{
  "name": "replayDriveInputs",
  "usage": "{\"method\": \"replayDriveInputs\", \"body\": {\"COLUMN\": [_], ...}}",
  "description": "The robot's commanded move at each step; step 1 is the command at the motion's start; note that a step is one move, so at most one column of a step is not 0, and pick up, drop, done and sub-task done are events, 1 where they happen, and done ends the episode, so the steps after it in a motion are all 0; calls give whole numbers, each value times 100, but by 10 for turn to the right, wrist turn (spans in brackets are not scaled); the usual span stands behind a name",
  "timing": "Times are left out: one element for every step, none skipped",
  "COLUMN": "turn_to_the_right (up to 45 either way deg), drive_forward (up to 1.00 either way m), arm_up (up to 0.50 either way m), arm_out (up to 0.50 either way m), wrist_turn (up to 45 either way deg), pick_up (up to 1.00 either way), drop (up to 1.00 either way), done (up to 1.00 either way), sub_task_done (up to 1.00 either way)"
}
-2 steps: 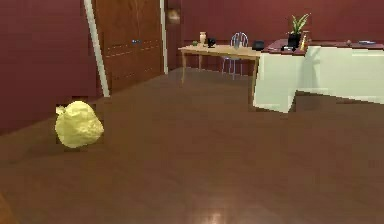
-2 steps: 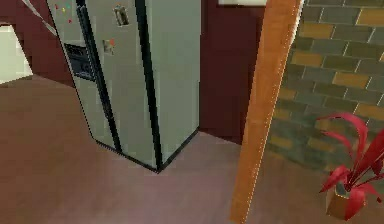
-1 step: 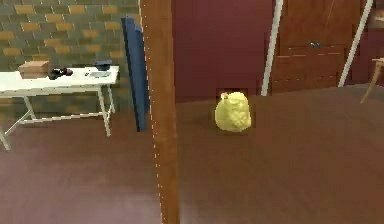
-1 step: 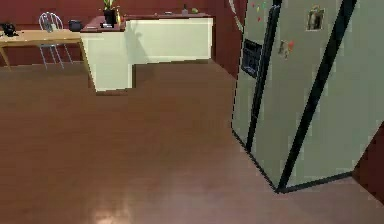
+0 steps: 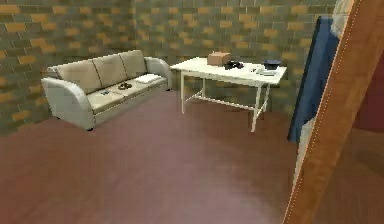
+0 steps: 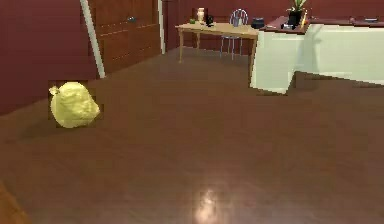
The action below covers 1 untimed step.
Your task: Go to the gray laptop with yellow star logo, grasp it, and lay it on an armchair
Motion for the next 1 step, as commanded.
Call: {"method": "replayDriveInputs", "body": {"turn_to_the_right": [-450], "drive_forward": [0], "arm_up": [0], "arm_out": [0], "wrist_turn": [0], "pick_up": [0], "drop": [0], "done": [0], "sub_task_done": [0]}}
